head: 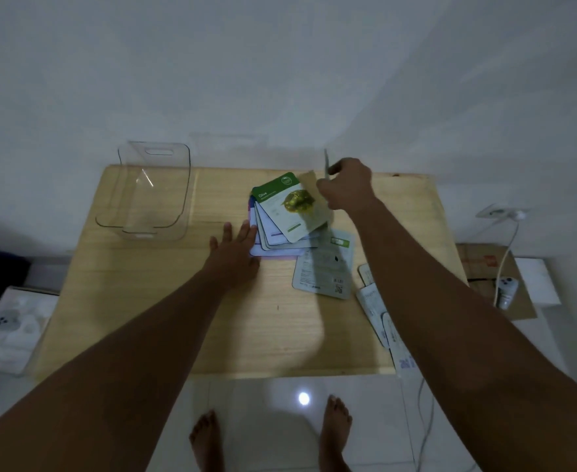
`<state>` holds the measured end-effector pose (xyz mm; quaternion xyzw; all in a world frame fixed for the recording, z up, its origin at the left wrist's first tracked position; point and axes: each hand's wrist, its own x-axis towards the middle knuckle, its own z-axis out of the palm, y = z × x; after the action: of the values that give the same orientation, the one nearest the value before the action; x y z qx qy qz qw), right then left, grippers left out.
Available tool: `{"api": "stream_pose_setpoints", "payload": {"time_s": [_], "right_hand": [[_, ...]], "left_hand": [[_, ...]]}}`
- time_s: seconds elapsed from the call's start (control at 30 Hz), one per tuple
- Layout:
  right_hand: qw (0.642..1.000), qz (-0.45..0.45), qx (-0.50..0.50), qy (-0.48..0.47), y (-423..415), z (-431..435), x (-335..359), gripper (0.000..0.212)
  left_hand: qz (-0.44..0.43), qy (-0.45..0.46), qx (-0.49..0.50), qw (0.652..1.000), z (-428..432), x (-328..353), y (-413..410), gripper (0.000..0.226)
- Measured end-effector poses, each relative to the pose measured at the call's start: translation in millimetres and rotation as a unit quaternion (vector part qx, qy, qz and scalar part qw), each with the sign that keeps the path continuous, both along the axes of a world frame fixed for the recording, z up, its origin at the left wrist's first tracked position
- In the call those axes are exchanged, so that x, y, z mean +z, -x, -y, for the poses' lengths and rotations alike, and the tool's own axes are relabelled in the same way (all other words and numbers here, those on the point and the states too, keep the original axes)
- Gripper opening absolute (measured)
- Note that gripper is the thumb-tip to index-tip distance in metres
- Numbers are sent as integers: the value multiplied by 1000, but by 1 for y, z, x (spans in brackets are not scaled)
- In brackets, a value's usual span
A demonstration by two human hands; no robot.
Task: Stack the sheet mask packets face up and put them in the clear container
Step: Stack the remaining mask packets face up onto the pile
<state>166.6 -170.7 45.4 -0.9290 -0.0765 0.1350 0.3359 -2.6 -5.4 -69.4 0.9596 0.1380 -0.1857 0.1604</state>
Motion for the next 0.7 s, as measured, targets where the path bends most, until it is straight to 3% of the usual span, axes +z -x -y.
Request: {"api": "stream_pose_setpoints", "payload": {"time_s": [0.1, 0.2, 0.27, 0.33, 0.4, 0.5, 0.6, 0.7], "right_hand": [[999, -18, 28, 18, 2, -37, -6, 37], [997, -61, 41, 28, 10, -66, -15, 11], [994, -58, 68, 54, 19, -79, -20, 29], [994, -59, 80, 34, 26, -82, -24, 25], [998, -35, 56, -3, 26, -76, -31, 31], [999, 3, -7, 44, 16, -52, -38, 42], [991, -49, -40, 114, 3, -28, -53, 55], [987, -89, -7, 136, 1, -16, -64, 66]], "left_hand": [[-2, 7, 1, 1000, -2, -1, -1, 75], [8, 13, 2, 1000, -2, -2, 1, 74], [14, 13, 4, 1000, -1, -3, 1, 74], [19, 12, 6, 1000, -2, -4, 1, 74], [23, 14, 2, 1000, -3, -6, 2, 74], [29, 18, -3, 999, -4, -7, 2, 74], [36, 14, -3, 999, -4, -9, 3, 73], [38, 10, -1, 999, -2, -8, 4, 73]]}}
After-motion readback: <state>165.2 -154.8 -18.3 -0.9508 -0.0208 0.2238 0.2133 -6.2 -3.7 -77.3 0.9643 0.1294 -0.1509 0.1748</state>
